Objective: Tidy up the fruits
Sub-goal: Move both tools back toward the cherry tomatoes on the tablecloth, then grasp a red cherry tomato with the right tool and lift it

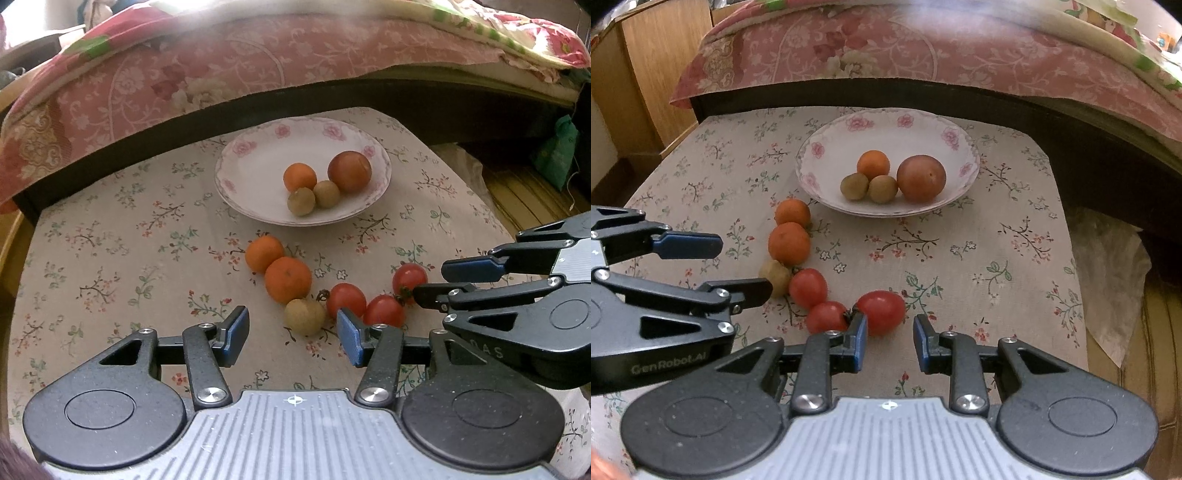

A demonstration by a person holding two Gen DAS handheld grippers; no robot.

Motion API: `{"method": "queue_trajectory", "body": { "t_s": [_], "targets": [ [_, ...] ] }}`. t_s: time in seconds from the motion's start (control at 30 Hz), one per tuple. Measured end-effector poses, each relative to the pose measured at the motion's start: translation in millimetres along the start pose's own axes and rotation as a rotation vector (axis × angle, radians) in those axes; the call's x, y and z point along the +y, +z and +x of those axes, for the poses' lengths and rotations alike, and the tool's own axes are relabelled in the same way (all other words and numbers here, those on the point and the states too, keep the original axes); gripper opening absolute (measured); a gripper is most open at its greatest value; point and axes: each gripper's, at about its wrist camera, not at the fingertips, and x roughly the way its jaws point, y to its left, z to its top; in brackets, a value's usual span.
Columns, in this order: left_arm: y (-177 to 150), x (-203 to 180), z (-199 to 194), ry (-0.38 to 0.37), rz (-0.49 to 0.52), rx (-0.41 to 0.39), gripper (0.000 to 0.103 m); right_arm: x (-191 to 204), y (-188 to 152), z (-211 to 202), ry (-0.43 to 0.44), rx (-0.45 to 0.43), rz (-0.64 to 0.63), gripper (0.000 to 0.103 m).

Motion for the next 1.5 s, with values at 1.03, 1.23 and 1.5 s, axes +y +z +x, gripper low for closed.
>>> {"method": "queue_trajectory", "body": {
  "t_s": [1.03,1.23,1.5],
  "targets": [
    [-6,0,5,-0.009,0.015,0.021,0.062,2,-1,4,0.025,0.012,-0.013,0.029],
    [-10,2,5,-0.016,0.020,0.035,0.062,2,-5,7,0.051,0.018,-0.030,0.029],
    [-13,3,7,-0.032,0.027,0.044,0.063,-2,-6,9,0.073,0.015,-0.041,0.029]
  ]
}}
